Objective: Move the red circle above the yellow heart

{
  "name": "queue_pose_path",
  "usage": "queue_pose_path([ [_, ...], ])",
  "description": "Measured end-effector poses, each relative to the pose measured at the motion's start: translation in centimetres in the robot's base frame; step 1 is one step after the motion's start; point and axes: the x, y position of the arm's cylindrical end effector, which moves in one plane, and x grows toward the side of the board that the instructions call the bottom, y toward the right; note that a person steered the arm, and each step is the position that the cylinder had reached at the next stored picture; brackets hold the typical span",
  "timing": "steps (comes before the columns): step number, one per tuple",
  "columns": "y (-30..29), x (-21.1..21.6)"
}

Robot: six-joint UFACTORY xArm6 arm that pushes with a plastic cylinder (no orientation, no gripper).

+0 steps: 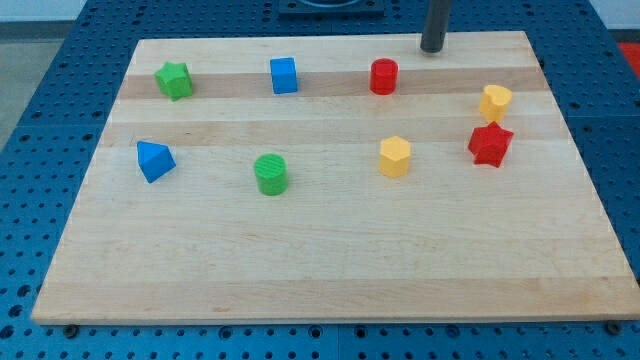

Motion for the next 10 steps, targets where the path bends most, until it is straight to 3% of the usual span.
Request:
queue_pose_path([
  [1,-5.8,-1.1],
  [4,-13.1,-0.5],
  [5,-13.1,0.1],
  [6,-11.9,4.8],
  [7,-11.7,5.5],
  [8,-10.3,9.5],
  [10,-10.0,9.1],
])
